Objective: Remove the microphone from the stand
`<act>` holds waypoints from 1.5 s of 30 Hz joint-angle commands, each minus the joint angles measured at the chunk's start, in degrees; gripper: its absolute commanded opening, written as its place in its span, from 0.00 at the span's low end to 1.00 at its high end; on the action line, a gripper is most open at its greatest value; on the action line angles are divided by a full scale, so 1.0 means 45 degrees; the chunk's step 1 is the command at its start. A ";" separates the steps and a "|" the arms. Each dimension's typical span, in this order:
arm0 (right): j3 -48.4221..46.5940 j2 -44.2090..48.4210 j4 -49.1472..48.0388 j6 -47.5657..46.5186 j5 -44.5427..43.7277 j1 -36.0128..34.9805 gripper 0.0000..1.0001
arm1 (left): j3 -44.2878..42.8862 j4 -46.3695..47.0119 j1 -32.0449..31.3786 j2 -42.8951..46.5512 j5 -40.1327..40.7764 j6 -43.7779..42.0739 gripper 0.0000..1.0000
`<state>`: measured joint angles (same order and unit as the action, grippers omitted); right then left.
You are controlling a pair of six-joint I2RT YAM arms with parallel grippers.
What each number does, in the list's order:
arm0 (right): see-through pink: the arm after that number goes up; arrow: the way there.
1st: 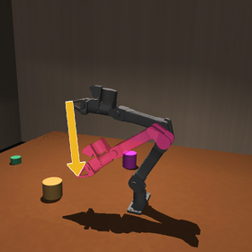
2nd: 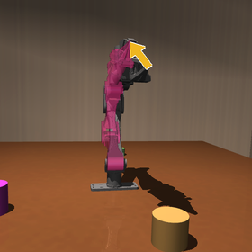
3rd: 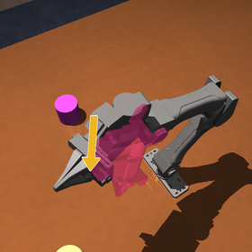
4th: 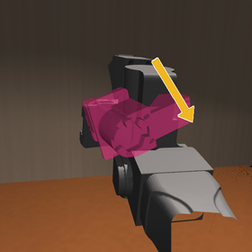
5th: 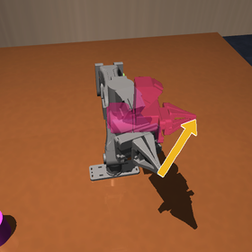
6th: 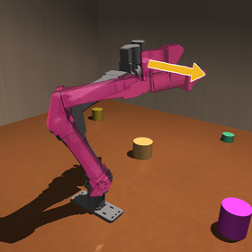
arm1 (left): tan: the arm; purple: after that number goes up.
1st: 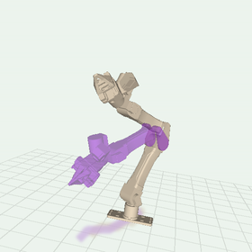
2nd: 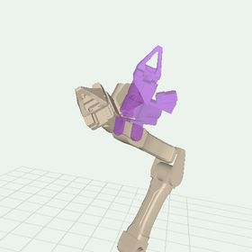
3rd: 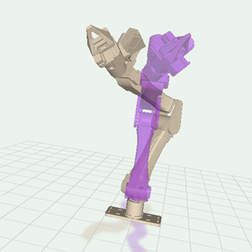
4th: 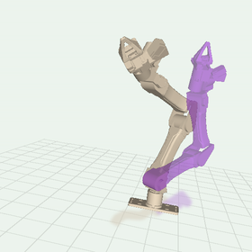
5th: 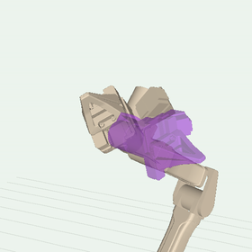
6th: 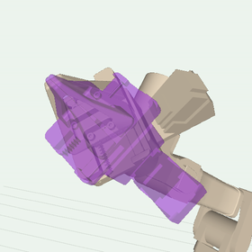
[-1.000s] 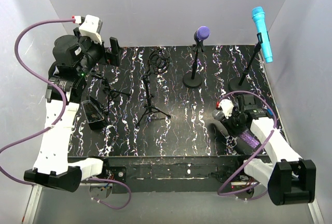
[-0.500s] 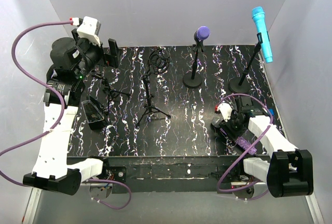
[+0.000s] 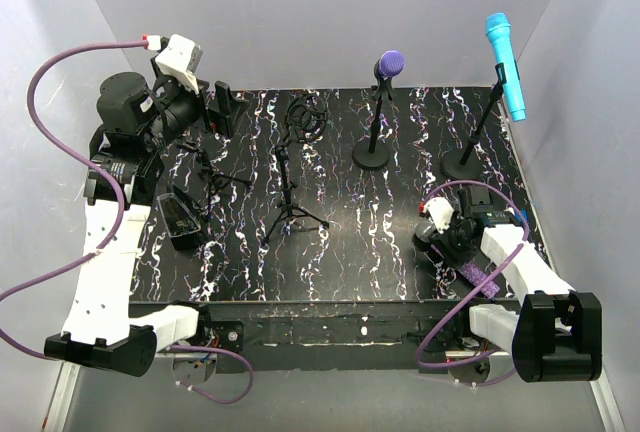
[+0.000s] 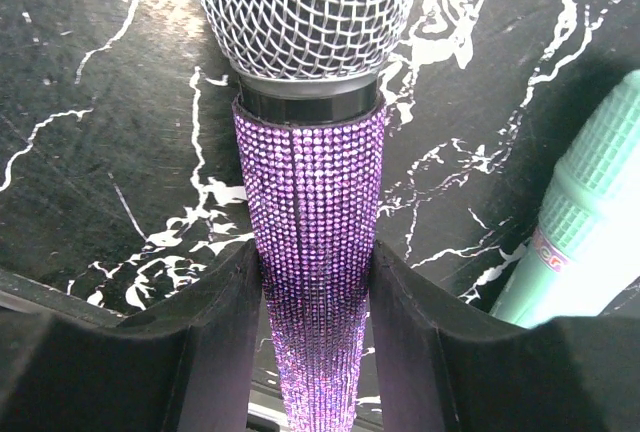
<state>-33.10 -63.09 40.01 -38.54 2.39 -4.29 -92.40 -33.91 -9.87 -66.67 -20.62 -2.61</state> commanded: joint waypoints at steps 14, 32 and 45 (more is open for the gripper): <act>-0.0651 0.0601 -0.0377 -0.0497 -0.1179 0.0329 0.30 | -0.0639 -0.1076 0.0064 0.0090 -0.1998 -0.0397 0.98; -0.3499 0.1598 0.1869 0.0536 0.1047 0.0329 0.73 | -0.0624 -0.5455 0.0045 0.0285 -0.5905 -0.3285 0.98; -0.5359 0.1657 0.2107 0.3251 0.4760 0.0096 0.72 | 0.0610 -0.2679 -0.0111 -0.1784 -0.7194 -0.2232 0.80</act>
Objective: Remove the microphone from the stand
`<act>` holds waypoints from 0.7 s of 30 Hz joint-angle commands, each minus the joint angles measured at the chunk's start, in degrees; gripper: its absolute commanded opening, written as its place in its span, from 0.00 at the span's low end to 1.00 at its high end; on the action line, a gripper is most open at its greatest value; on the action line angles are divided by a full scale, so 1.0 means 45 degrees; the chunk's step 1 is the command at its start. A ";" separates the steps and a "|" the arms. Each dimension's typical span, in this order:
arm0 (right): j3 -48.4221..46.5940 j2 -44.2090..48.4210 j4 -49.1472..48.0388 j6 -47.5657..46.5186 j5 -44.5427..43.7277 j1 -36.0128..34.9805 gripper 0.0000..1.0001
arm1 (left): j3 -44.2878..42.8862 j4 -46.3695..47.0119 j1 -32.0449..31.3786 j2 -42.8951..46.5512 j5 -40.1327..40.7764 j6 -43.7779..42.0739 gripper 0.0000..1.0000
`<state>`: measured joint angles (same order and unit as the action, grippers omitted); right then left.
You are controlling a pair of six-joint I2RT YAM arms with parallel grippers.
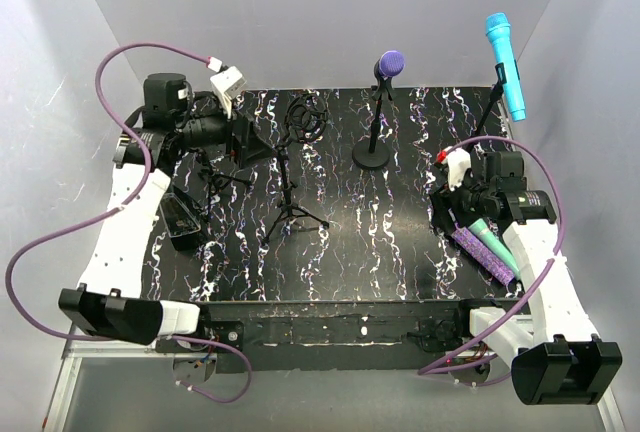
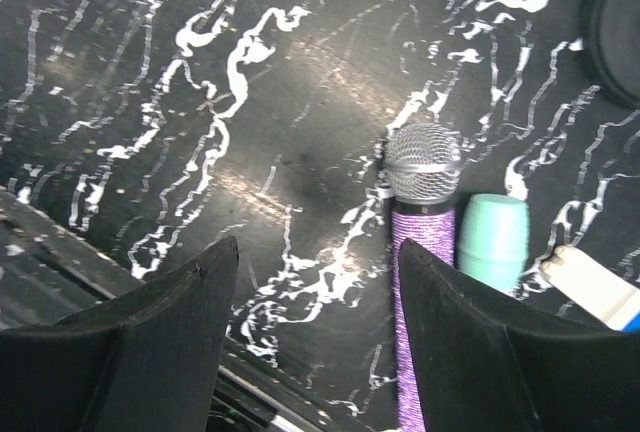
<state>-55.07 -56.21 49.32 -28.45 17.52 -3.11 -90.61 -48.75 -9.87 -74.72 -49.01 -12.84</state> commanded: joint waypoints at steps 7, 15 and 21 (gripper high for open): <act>-0.1160 -0.0771 -0.0725 0.2004 0.2160 -0.0850 0.75 | 0.0858 0.1594 -0.0404 -0.0719 -0.1158 0.0568 0.71; -0.1551 -0.1396 -0.1136 0.2376 0.2904 -0.2431 0.74 | 0.0701 0.1635 -0.0776 -0.1228 -0.1609 0.0491 0.54; -0.1902 -0.2098 -0.1740 0.2649 0.3177 -0.3525 0.73 | 0.0429 0.0972 -0.0815 -0.1676 -0.1430 0.0140 0.27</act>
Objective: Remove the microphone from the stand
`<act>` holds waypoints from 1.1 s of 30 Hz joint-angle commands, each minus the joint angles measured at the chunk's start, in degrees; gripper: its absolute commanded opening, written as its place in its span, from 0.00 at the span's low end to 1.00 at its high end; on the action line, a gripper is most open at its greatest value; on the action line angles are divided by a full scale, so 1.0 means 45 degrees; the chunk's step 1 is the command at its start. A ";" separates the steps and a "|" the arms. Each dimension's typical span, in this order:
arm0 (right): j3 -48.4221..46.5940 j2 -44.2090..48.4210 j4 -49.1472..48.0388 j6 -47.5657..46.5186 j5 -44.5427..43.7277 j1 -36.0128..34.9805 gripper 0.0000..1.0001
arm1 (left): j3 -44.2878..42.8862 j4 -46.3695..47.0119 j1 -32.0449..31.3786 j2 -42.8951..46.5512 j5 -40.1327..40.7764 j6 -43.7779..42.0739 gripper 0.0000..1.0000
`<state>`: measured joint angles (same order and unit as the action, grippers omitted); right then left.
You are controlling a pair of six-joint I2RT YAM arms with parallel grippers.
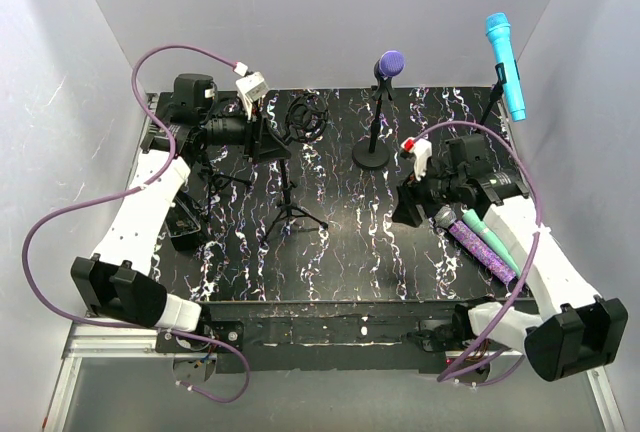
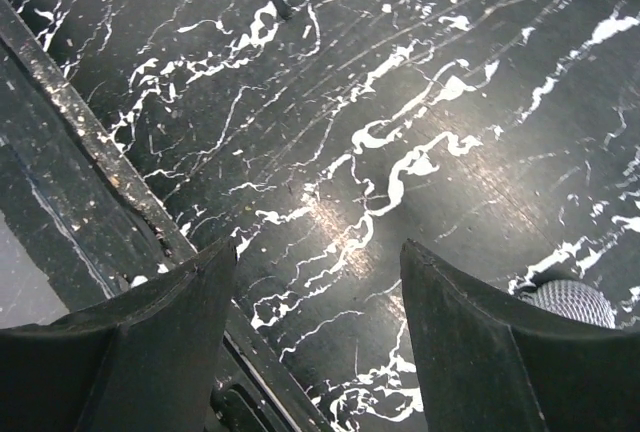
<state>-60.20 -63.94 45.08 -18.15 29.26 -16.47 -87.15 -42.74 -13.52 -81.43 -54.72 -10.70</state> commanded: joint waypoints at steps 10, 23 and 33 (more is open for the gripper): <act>-0.2128 -0.2390 -0.2361 0.1474 0.2304 -0.1731 0.73 | -0.2720 -0.3001 -0.1055 -0.1318 -0.1939 -0.3714 0.00; -0.3262 -0.5145 -0.3044 0.2140 0.5917 -0.2082 0.74 | -0.2586 -0.3220 -0.1898 0.0145 -0.3329 -0.7254 0.00; -0.3125 -0.6570 -0.5932 0.5119 0.6859 -0.2531 0.74 | -0.0965 -0.1556 -0.1879 0.1141 -0.3953 -0.7132 0.00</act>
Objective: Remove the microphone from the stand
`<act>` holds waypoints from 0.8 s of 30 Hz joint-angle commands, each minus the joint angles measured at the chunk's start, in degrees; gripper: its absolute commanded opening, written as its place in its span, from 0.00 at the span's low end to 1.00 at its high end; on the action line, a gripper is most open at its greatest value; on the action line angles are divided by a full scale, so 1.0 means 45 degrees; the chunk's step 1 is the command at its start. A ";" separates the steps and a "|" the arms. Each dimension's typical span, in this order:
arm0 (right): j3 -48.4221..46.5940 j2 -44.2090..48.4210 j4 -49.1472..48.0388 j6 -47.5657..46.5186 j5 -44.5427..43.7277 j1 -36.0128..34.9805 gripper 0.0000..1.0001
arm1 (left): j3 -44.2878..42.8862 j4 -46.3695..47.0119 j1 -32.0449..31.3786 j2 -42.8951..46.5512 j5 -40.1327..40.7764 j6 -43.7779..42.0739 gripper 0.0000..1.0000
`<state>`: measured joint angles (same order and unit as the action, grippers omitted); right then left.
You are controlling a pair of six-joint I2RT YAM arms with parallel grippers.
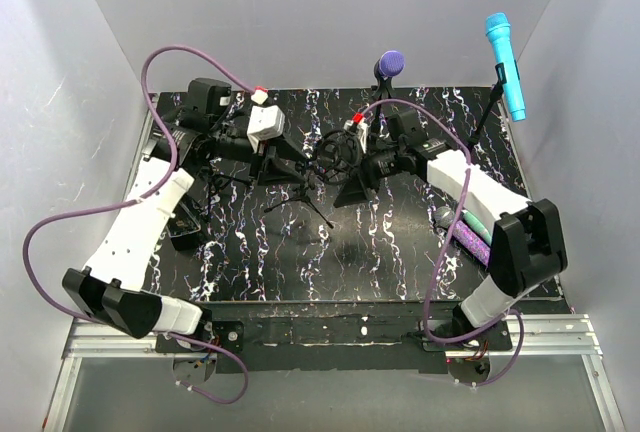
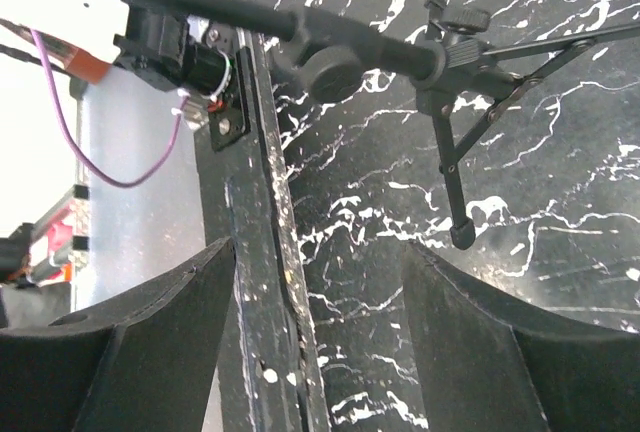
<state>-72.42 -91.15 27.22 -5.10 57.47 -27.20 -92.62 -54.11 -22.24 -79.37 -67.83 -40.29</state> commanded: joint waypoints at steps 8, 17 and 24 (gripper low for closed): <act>-0.0449 -0.1696 -0.4387 0.5721 0.0919 -0.0634 0.71 | 0.2493 0.1942 0.0059 0.2480 -0.0257 -0.2159 0.00; 0.0039 -0.2282 -0.5874 0.7637 0.0765 -0.1045 0.66 | 0.3530 0.2590 0.0040 0.3165 -0.0395 -0.2724 0.00; -0.0604 -0.3141 -0.6342 0.8535 0.0489 -0.1182 0.63 | 0.3921 0.2356 0.0040 0.3302 -0.0258 -0.3311 0.00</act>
<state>-72.34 -103.18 2.17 29.85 59.33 -32.03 -75.33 -45.87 -22.20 -66.94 -67.24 -50.94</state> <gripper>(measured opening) 0.633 0.404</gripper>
